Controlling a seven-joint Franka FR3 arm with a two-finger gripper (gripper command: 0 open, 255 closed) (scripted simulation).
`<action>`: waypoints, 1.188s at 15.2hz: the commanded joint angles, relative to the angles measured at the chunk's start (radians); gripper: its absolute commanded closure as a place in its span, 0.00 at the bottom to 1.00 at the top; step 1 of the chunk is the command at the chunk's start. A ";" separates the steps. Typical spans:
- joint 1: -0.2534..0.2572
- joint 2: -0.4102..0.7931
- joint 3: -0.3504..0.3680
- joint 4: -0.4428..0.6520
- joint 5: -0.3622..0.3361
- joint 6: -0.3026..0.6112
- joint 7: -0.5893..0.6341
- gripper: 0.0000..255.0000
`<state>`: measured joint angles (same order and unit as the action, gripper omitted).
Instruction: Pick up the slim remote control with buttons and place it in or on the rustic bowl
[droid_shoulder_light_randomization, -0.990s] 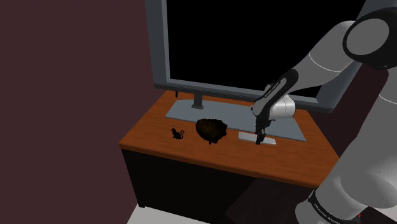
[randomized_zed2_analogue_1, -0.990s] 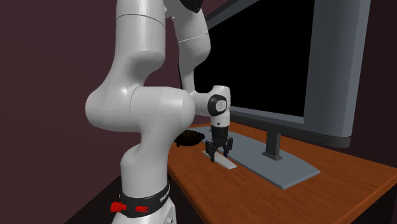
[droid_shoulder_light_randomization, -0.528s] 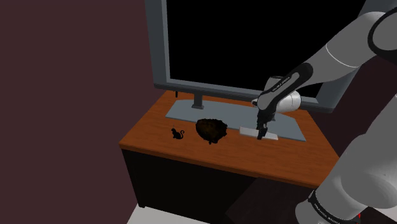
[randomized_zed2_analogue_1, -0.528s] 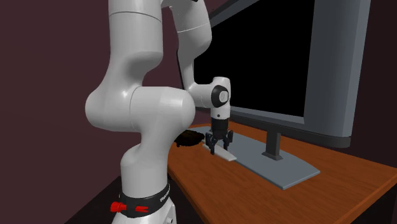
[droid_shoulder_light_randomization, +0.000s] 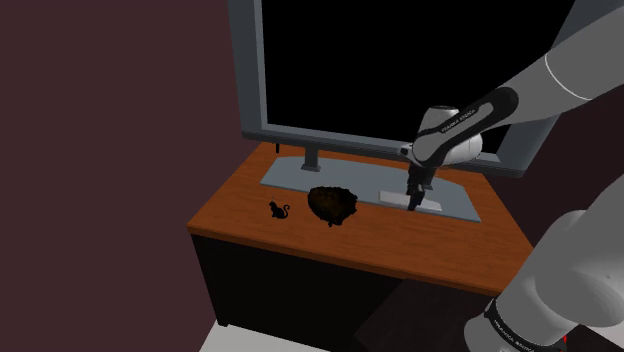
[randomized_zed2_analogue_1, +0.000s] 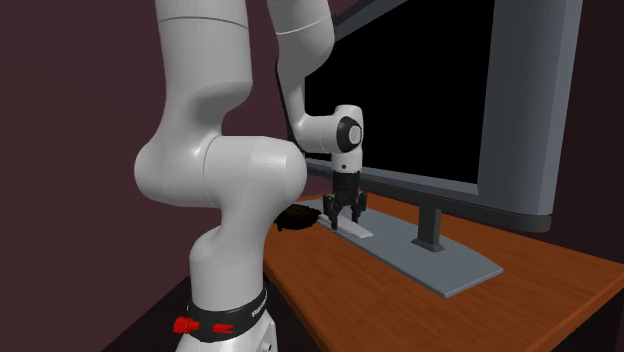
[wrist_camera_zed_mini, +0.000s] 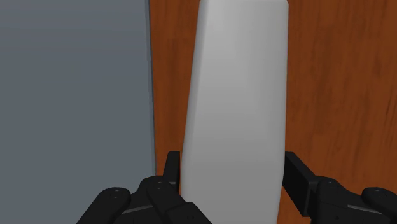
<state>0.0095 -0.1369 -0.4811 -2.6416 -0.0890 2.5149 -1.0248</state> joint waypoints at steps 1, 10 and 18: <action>-0.003 -0.026 0.005 0.011 -0.015 -0.036 0.014 1.00; -0.021 -0.138 0.030 0.053 -0.060 -0.184 0.052 1.00; 0.004 -0.161 0.073 0.111 -0.047 -0.266 0.103 1.00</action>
<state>0.0031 -0.3074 -0.4178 -2.5372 -0.1444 2.2470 -0.9360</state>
